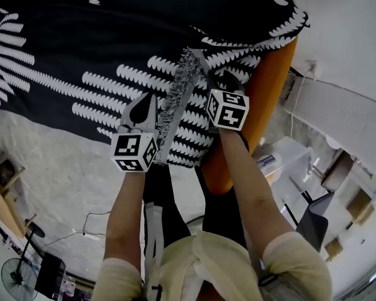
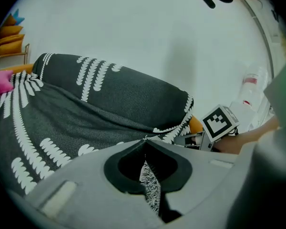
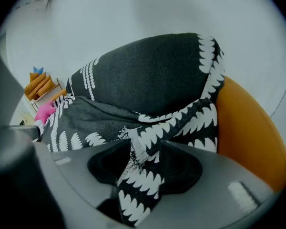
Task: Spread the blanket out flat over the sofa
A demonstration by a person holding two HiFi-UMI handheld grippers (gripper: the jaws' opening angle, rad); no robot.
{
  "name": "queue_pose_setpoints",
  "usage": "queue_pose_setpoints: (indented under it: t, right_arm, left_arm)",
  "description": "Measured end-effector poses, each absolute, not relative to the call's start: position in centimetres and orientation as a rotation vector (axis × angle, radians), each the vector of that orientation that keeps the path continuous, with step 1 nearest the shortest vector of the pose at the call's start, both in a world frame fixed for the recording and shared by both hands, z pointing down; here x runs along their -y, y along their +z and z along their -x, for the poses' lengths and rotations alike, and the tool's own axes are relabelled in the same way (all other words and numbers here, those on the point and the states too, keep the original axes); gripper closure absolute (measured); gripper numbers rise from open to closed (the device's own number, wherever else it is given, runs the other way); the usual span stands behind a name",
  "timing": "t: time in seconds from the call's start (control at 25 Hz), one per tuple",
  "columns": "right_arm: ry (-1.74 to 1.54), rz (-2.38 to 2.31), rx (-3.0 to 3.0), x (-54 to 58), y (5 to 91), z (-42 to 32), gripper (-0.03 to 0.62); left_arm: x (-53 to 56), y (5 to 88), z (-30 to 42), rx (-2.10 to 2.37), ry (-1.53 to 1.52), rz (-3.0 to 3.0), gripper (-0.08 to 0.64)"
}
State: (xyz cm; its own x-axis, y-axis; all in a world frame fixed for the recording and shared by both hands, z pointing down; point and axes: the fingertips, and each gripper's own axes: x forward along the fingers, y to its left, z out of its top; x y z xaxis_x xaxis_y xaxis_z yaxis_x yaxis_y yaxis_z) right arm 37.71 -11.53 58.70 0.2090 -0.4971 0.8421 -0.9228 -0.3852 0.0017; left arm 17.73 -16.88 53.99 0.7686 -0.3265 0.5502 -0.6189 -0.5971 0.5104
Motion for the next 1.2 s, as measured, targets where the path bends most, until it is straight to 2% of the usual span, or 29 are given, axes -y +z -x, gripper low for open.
queue_pose_setpoints:
  t: [0.2, 0.56, 1.2]
  right_arm:
    - [1.193, -2.001, 1.27, 11.8, 60.4, -37.3, 0.401]
    - [1.333, -2.002, 1.314, 11.2, 65.8, -39.2, 0.383]
    - [1.097, -1.938, 1.681, 19.5, 62.2, -39.0, 0.383]
  left_arm:
    - [16.8, 54.0, -16.6, 0.71, 0.519, -2.227, 0.559]
    - [14.6, 58.0, -18.9, 0.652, 0.557, -2.203, 0.559]
    - [17.0, 58.8, -18.6, 0.676, 0.549, -2.193, 0.559]
